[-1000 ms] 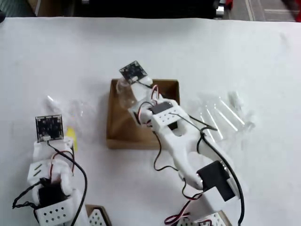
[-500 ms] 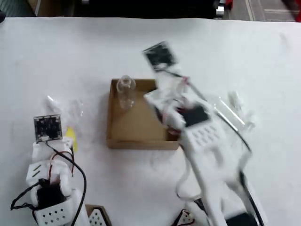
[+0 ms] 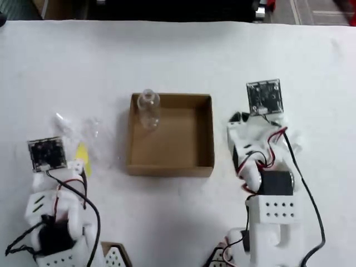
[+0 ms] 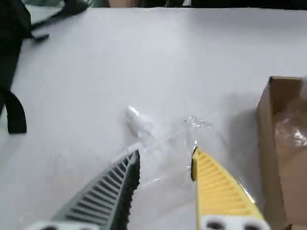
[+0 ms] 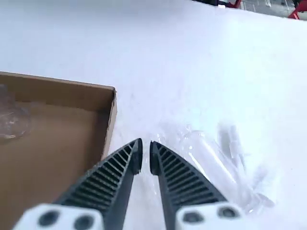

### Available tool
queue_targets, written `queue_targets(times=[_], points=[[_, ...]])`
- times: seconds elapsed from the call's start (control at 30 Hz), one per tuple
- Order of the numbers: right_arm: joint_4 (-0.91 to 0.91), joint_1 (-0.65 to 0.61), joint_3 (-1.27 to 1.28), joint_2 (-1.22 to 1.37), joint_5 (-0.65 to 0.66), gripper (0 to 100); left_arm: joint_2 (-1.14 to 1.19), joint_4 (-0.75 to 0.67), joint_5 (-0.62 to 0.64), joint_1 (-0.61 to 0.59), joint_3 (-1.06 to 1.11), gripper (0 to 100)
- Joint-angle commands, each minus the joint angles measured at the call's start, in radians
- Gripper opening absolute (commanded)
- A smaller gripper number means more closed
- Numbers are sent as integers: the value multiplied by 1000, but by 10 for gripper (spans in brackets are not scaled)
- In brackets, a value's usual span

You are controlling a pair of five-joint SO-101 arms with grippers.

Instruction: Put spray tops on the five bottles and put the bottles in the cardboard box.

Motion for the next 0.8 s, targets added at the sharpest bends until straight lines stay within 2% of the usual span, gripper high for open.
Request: queue_targets(times=[0.0, 0.1, 0.2, 0.27, 0.4, 0.47, 0.63, 0.77], points=[[-223, 27, 146, -19, -9, 18, -1, 55, -84, 62, -276, 168], [-383, 24, 262, -27, -9, 18, 16, 55, -117, 62, -388, 168], [-449, 4, 310, -27, -9, 18, 147, 18, -127, 61, -482, 168], [-452, 2, 316, -27, -9, 18, 303, -8, -120, 39, -560, 168], [-452, 2, 318, -27, -9, 18, 707, 2, 11, 1, -787, 168], [-452, 2, 319, -27, -9, 18, 903, 63, 75, -27, -931, 168], [-458, 2, 319, -19, -9, 18, 1333, 365, 282, -93, -1336, 168], [-458, 2, 321, -19, -9, 18, 1675, 453, 356, -87, -1556, 168]])
